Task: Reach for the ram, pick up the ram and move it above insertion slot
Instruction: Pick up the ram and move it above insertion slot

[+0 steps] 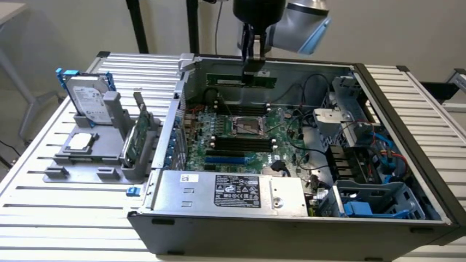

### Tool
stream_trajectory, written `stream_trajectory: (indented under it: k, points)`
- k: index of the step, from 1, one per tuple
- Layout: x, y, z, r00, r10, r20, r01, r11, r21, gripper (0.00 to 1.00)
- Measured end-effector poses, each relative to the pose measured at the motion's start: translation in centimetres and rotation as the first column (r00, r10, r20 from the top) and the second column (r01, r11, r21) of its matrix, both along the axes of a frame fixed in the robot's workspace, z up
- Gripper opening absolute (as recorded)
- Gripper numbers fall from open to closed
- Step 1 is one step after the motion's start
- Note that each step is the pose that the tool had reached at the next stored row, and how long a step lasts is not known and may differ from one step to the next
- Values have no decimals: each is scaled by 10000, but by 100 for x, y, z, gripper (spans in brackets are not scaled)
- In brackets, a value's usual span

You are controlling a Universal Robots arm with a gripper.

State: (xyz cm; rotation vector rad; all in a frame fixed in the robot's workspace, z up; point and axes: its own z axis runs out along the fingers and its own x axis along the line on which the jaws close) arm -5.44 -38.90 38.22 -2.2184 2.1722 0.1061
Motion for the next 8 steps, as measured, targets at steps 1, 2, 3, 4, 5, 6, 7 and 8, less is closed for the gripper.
stream_trajectory:
  k: [1,2,3,4,5,6,7,8]
  points:
    - [7,3,0,10000,-1,0,1,10000,-1,13]
    - [8,4,0,10000,-1,0,1,10000,-1,13]
    - [8,4,0,10000,-2,0,2,10000,0,13]
    - [8,4,0,10000,-2,0,2,10000,0,13]
    - [8,4,-1,10000,-2,1,2,10000,1,13]
    - [8,4,0,10000,-2,1,2,10000,0,13]
    - [8,4,0,10000,-1,1,1,10000,0,13]
    - [8,4,0,10000,-2,1,2,10000,0,13]
